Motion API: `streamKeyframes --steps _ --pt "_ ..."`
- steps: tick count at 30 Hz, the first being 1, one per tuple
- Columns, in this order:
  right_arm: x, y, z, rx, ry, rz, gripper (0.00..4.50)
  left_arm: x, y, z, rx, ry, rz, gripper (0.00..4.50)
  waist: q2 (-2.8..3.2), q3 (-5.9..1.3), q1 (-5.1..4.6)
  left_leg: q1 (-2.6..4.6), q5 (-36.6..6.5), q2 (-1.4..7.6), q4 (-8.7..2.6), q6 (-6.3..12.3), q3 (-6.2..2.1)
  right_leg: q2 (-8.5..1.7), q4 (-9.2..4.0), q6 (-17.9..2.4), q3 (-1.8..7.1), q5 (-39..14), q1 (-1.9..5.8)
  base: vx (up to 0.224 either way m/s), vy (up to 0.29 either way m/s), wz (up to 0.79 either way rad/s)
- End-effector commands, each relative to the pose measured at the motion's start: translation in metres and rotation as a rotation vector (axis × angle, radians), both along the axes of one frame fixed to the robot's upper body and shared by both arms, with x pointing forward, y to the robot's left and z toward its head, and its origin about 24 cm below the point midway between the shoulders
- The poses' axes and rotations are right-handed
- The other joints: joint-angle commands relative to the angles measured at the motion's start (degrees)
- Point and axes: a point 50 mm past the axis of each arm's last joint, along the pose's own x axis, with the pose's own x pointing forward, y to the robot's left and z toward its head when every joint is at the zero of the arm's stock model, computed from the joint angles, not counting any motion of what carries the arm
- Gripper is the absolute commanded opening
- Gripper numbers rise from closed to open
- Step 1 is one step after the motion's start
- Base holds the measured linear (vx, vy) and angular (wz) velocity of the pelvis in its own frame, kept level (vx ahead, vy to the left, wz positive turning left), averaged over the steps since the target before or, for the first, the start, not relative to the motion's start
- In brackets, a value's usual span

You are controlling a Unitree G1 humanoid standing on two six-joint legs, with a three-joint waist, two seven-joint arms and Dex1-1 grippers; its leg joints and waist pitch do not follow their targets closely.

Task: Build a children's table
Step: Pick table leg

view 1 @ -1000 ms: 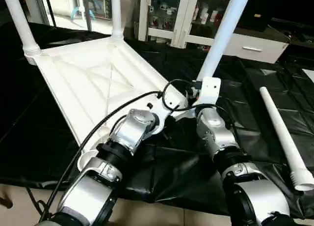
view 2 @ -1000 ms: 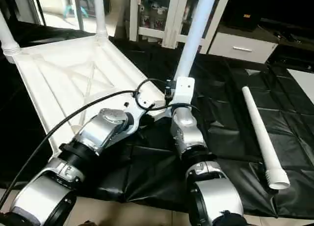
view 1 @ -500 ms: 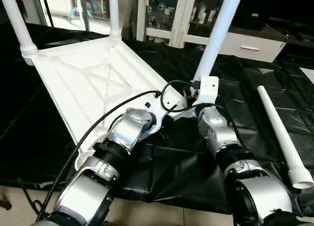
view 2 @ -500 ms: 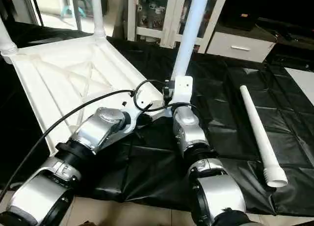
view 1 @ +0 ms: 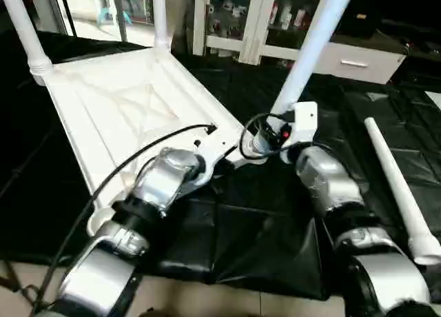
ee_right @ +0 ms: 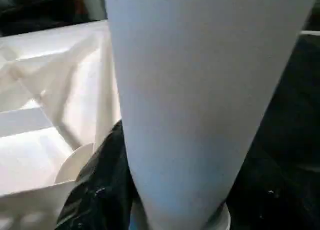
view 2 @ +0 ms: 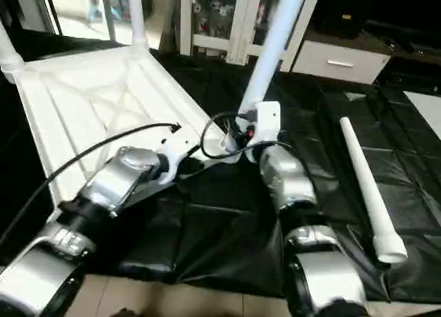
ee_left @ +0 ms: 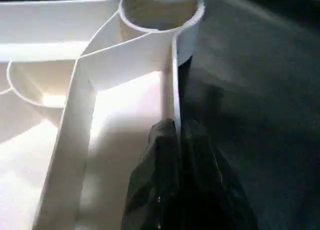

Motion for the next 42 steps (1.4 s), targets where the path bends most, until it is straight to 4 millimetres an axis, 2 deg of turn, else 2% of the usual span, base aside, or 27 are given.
streamKeyframes --steps 1,2,3,4,5,6,7,9,10,11,12,13,14,16,17,21,25,27,28,29,33,42 --pt "-0.003 -0.006 0.014 0.023 -0.035 0.080 1.91 -0.013 -0.013 0.003 -0.035 0.005 -0.174 0.00 0.31 -4.05 0.53 1.32 4.1 3.80 -3.22 7.75 -1.10 -5.21 -1.78 -17.6 2.70 11.5 3.60 0.000 0.000 0.00" --pt "-0.007 -0.008 0.015 0.035 -0.033 0.119 1.91 -0.018 -0.011 0.002 -0.026 0.008 -0.229 0.00 0.46 -4.03 0.54 1.33 4.0 3.75 -3.22 7.40 -1.09 -5.11 -1.74 -17.5 2.64 10.9 3.42 0.000 0.000 0.00" --pt "-0.010 -0.010 0.015 0.042 -0.030 0.148 1.91 -0.022 -0.009 0.000 -0.021 0.025 -0.258 0.00 0.37 -3.78 0.79 1.58 2.1 3.72 -3.36 7.00 -0.92 -5.02 -2.17 -17.2 2.63 7.7 3.25 0.000 0.000 0.00" --pt "-0.010 -0.010 0.015 0.042 -0.030 0.150 1.91 -0.022 -0.009 0.000 -0.021 0.026 -0.260 0.00 0.59 -3.53 0.98 1.66 -0.2 3.97 -3.62 5.83 -0.82 -5.26 -2.47 -16.6 2.72 4.1 2.98 0.000 0.000 0.00" --pt "-0.014 -0.012 0.015 0.048 -0.026 0.179 1.91 -0.026 -0.007 -0.002 -0.018 0.046 -0.285 0.00 0.64 -3.60 1.19 1.96 -1.9 4.06 -3.75 4.36 -0.86 -5.21 -2.64 -16.2 2.65 1.6 2.88 0.000 0.000 0.00" --pt "-0.017 -0.013 0.016 0.054 -0.018 0.208 1.91 -0.030 -0.007 -0.002 -0.016 0.045 -0.328 0.00 0.23 -3.54 1.15 2.02 -2.3 4.07 -3.79 3.84 -0.73 -5.11 -2.75 -16.0 2.65 0.8 2.72 0.000 0.000 0.00" --pt "-0.024 -0.015 0.016 0.057 -0.009 0.265 1.91 -0.035 -0.005 -0.004 -0.013 0.064 -0.359 0.00 0.26 -3.52 1.29 2.07 -2.8 4.09 -3.89 3.09 -0.68 -5.13 -2.78 -15.5 2.66 -0.1 2.69 0.000 0.000 0.00" --pt "-0.037 -0.018 0.014 0.061 0.016 0.356 1.91 -0.043 -0.001 -0.006 0.007 0.061 -0.420 0.00 0.02 -3.53 1.75 2.01 -1.9 4.09 -3.88 2.94 -0.71 -5.03 -2.57 -14.6 2.62 1.2 2.88 0.000 0.000 0.00" --pt "-0.042 -0.019 0.014 0.066 0.029 0.396 1.91 -0.044 0.001 -0.007 0.015 0.061 -0.432 0.00 0.12 -3.56 2.00 2.02 -0.9 4.03 -3.86 3.23 -0.73 -4.97 -2.46 -14.1 2.58 2.1 2.89 0.000 0.000 0.00" --pt "-0.049 -0.020 0.015 0.085 0.050 0.452 1.91 -0.046 0.003 -0.007 0.023 0.053 -0.445 0.00 -0.14 -3.51 2.12 2.07 -0.6 3.83 -3.82 3.58 -0.59 -4.83 -2.49 -13.8 2.56 2.2 2.76 0.000 0.000 0.00" --pt "-0.053 -0.020 0.015 0.093 0.063 0.484 1.91 -0.046 0.003 -0.007 0.023 0.052 -0.448 0.00 -0.12 -3.51 2.25 2.05 -0.9 3.87 -3.83 3.57 -0.57 -4.99 -2.53 -13.7 2.57 1.7 2.74 0.000 0.000 0.00" --pt "-0.053 -0.020 0.015 0.093 0.063 0.484 1.91 -0.046 0.003 -0.007 0.023 0.052 -0.448 0.00 -0.18 -3.46 2.16 1.78 -2.0 3.85 -3.90 3.25 -0.65 -5.21 -2.72 -13.5 2.55 -0.3 2.79 0.000 0.000 0.00" --pt "-0.060 -0.022 0.013 0.096 0.086 0.529 1.91 -0.047 0.004 -0.006 0.024 0.049 -0.455 0.00 -0.82 -3.43 1.97 1.67 -2.7 3.86 -3.87 3.02 -0.57 -5.31 -2.92 -13.2 2.57 -1.7 2.74 0.000 0.000 0.00" --pt "-0.063 -0.024 0.012 0.096 0.102 0.555 1.91 -0.048 0.004 -0.006 0.025 0.049 -0.457 0.00 -0.52 -3.34 2.12 1.82 -4.1 3.97 -3.92 2.24 -0.66 -5.55 -3.19 -12.4 2.60 -5.0 2.55 0.000 0.000 0.00" --pt "-0.067 -0.027 0.012 0.094 0.116 0.580 1.91 -0.048 0.005 -0.005 0.037 0.047 -0.463 0.00 -0.79 -3.29 2.03 1.62 -4.5 3.88 -3.97 1.89 -0.71 -5.50 -3.34 -11.9 2.55 -6.3 2.60 0.000 0.000 0.00" --pt "-0.075 -0.029 0.011 0.133 0.157 0.620 1.91 -0.050 0.007 -0.004 0.049 0.046 -0.473 0.00 -0.77 -3.49 2.13 1.68 -2.9 3.88 -3.82 2.03 -0.76 -5.46 -3.07 -11.8 2.53 -4.6 2.54 0.000 0.000 0.00" --pt "-0.078 -0.029 0.000 0.033 0.178 0.629 1.91 -0.049 0.007 -0.005 0.053 0.045 -0.479 0.00 -0.96 -3.63 2.07 1.55 -1.2 3.75 -3.58 2.33 -0.69 -5.43 -2.73 -12.5 2.44 -1.8 2.56 0.000 0.000 0.00" --pt "-0.078 -0.029 -0.006 -0.036 0.176 0.620 1.91 -0.049 0.007 -0.004 0.054 0.045 -0.484 0.00 -1.03 -3.58 2.06 1.53 -1.4 3.67 -3.57 2.20 -0.66 -5.45 -2.84 -12.6 2.46 -2.4 2.60 0.000 0.000 0.00" --pt "-0.078 -0.029 -0.007 -0.042 0.175 0.620 1.91 -0.050 0.007 -0.004 0.056 0.045 -0.486 0.00 -0.47 -3.56 2.07 1.51 -2.0 3.72 -3.62 1.81 -0.73 -5.50 -2.86 -12.6 2.50 -2.8 2.56 0.000 0.000 0.00" --pt "-0.077 -0.026 -0.008 -0.057 0.170 0.618 1.91 -0.050 0.007 -0.004 0.061 0.047 -0.493 0.00 -0.68 -3.63 2.02 1.64 -2.1 3.72 -3.61 1.57 -0.71 -5.42 -2.83 -12.6 2.45 -2.5 2.55 0.000 0.000 0.00" --pt "-0.072 -0.021 -0.007 -0.038 0.143 0.590 1.91 -0.051 0.007 -0.005 0.069 0.051 -0.501 0.00 -0.59 -3.69 2.00 1.61 -1.8 3.71 -3.60 1.73 -0.77 -5.32 -2.63 -13.0 2.45 -1.2 2.67 0.000 0.000 0.00" --pt "-0.065 -0.020 -0.010 -0.091 0.114 0.569 1.91 -0.052 0.007 -0.006 0.076 0.054 -0.501 0.00 -0.70 -3.66 1.96 1.52 -2.5 3.66 -3.51 1.44 -0.75 -5.35 -2.60 -13.2 2.46 -2.0 2.71 0.000 0.000 0.00"
